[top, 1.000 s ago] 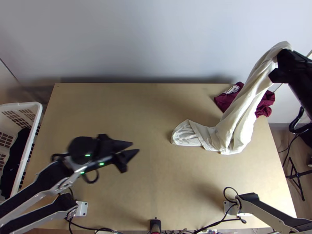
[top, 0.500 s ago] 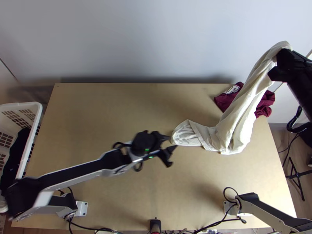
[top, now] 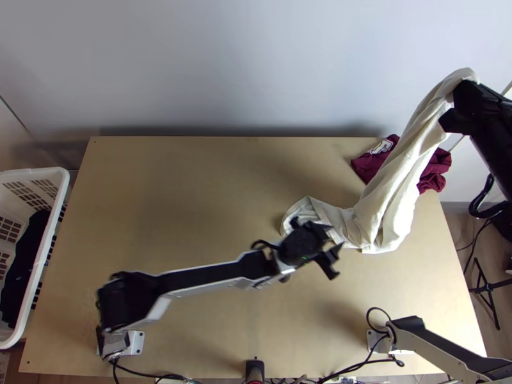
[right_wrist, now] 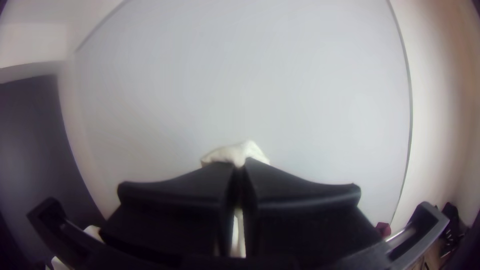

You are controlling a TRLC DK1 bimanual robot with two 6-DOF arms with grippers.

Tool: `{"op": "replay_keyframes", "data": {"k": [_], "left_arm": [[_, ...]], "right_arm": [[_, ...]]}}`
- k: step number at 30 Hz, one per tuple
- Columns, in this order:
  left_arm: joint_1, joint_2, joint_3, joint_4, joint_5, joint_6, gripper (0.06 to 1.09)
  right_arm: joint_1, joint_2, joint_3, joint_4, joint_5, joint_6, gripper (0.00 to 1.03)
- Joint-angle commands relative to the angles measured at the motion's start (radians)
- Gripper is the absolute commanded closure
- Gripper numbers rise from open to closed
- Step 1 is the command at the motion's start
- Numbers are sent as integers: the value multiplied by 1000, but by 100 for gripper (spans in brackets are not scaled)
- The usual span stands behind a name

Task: Fold the t-shirt

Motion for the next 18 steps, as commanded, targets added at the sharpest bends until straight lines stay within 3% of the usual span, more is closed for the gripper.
{"op": "replay_keyframes", "data": {"k": [1, 18], "left_arm": [[-63, 183, 178, 19, -47, 10, 46], [-90, 455, 551, -57, -107, -52, 46]], "right_arm": [[5, 1, -2, -2, 12, 1, 100], [0, -10, -1, -5, 25, -5, 100]]}}
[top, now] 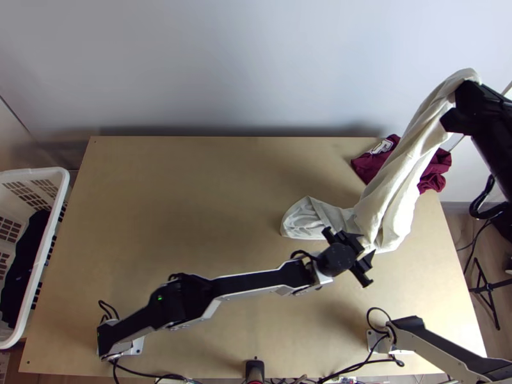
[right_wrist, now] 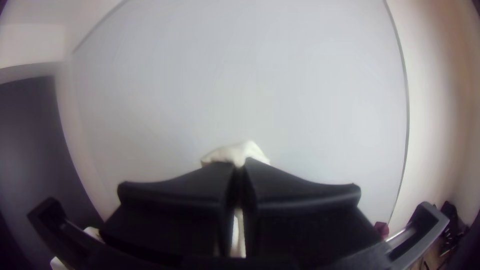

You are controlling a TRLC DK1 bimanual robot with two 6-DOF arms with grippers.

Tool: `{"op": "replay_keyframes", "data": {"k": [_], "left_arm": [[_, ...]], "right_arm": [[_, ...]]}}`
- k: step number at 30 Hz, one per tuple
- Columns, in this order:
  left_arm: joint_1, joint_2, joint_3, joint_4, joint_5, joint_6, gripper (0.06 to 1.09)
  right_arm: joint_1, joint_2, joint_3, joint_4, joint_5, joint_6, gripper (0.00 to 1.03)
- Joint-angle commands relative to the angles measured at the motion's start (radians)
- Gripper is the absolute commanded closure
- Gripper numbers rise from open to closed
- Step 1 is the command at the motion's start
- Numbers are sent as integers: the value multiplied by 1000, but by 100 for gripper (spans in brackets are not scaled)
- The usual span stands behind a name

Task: Fold the t-shirt

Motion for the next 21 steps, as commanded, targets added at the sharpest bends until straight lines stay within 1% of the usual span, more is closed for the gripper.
{"op": "replay_keyframes", "data": {"k": [1, 7, 10, 11, 12, 13, 14, 19, 21], "left_arm": [[-9, 127, 177, -54, -26, -27, 46], [-6, 214, 281, -88, -101, -16, 46], [2, 245, 321, -94, -115, -10, 47], [2, 253, 330, -99, -115, -8, 57], [2, 259, 341, -100, -118, -8, 82], [3, 269, 361, -102, -149, -7, 102], [3, 274, 370, -111, -162, -5, 104], [26, 257, 359, -158, -178, -5, 105], [43, 225, 353, -197, -185, -24, 105]], "right_arm": [[-1, -9, 1, -4, 7, -5, 100], [-6, -29, 2, -7, 8, -31, 100], [-16, -33, 1, -10, 8, -39, 100], [-21, -33, 1, -10, 8, -40, 100], [-23, -33, 2, -10, 8, -40, 100], [-23, -33, 2, -10, 8, -42, 100], [-23, -33, 4, -10, 8, -45, 100], [-23, -29, 5, -8, 8, -46, 100], [-23, -26, 4, -8, 8, -46, 100]]}}
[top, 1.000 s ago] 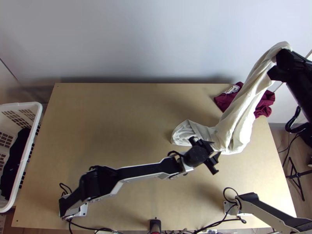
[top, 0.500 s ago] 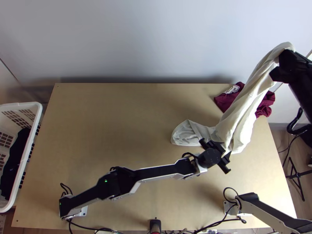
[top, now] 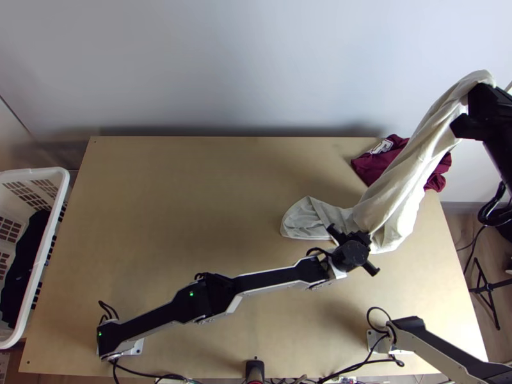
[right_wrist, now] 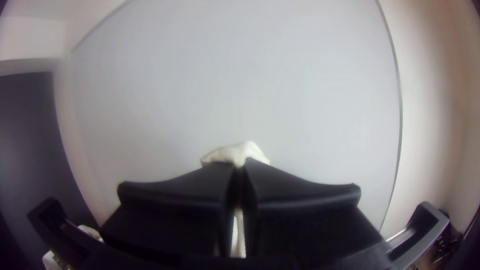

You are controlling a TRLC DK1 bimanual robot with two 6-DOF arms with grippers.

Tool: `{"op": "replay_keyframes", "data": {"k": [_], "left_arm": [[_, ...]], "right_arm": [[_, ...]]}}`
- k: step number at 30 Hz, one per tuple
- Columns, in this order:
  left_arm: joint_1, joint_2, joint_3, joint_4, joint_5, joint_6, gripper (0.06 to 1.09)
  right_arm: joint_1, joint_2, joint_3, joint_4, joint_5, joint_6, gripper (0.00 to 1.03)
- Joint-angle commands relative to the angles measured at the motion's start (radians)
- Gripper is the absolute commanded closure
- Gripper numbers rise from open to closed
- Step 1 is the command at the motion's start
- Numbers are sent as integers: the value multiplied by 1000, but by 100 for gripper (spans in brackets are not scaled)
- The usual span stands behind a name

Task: Fold the t-shirt

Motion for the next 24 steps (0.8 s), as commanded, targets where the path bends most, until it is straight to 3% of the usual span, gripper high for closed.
{"op": "replay_keyframes", "data": {"k": [1, 6, 16, 24], "left_arm": [[40, -44, 14, -85, -41, -33, 105], [73, -209, -28, -202, -52, -133, 105], [270, -687, -394, -197, -21, -186, 105], [669, -902, -585, -214, 143, -234, 105]], "right_arm": [[-3, 4, -4, 4, -2, -6, 100], [-3, 9, -14, 16, -2, -4, 100], [2, 23, -21, 35, -3, -4, 100], [38, 70, 6, 56, -3, -2, 100]]}}
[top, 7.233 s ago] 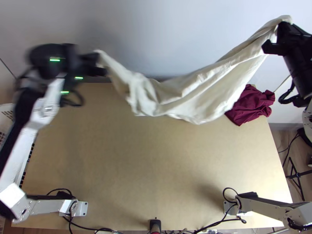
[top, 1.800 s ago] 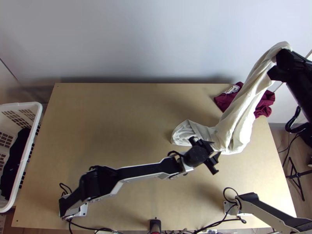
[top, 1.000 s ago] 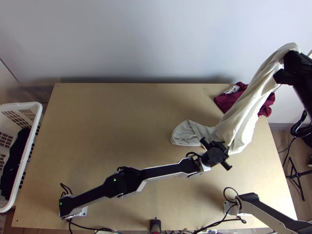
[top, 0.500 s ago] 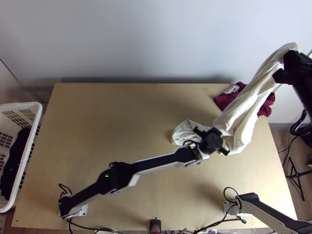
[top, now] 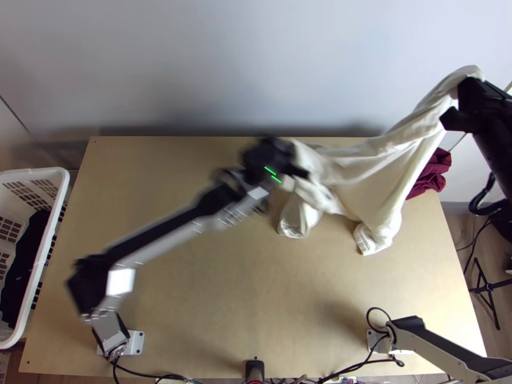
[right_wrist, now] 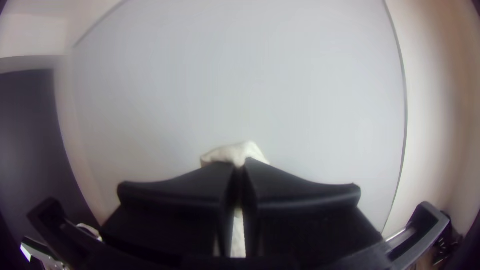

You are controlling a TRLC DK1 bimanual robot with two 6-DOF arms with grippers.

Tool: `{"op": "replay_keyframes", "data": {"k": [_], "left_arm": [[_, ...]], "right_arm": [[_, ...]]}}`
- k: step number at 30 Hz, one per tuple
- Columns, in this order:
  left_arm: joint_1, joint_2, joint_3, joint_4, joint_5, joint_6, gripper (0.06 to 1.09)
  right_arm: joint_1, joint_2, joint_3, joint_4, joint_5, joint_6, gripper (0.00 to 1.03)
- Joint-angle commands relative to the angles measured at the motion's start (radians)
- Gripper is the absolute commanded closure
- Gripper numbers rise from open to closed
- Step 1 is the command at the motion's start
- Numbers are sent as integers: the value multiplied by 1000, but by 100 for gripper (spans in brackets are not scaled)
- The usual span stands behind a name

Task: Fold the t-shirt

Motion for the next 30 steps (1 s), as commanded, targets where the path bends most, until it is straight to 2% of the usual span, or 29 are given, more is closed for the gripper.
{"op": "replay_keyframes", "data": {"k": [1, 4, 10, 11, 15, 18, 22, 24, 30], "left_arm": [[331, -194, -180, -21, 139, -43, 105], [445, -232, -254, -37, 242, -55, 105], [512, -299, -396, -60, 347, -83, 103], [508, -309, -413, -67, 348, -83, 98], [475, -352, -474, -66, 351, -97, 62], [445, -369, -508, -64, 351, -100, 49], [413, -384, -534, -63, 351, -94, 36], [406, -395, -539, -66, 357, -83, 36], [374, -514, -614, -78, 500, -38, 36]], "right_arm": [[34, 40, 18, 19, 1, 6, 100], [60, 65, 30, 24, 2, 10, 100], [109, 114, 57, 36, 8, 21, 100], [115, 123, 64, 38, 10, 21, 100], [143, 148, 93, 38, 19, 21, 100], [154, 154, 99, 38, 25, 19, 100], [160, 154, 99, 35, 30, 18, 100], [160, 152, 103, 32, 30, 16, 100], [162, 152, 119, 24, 30, 13, 100]]}}
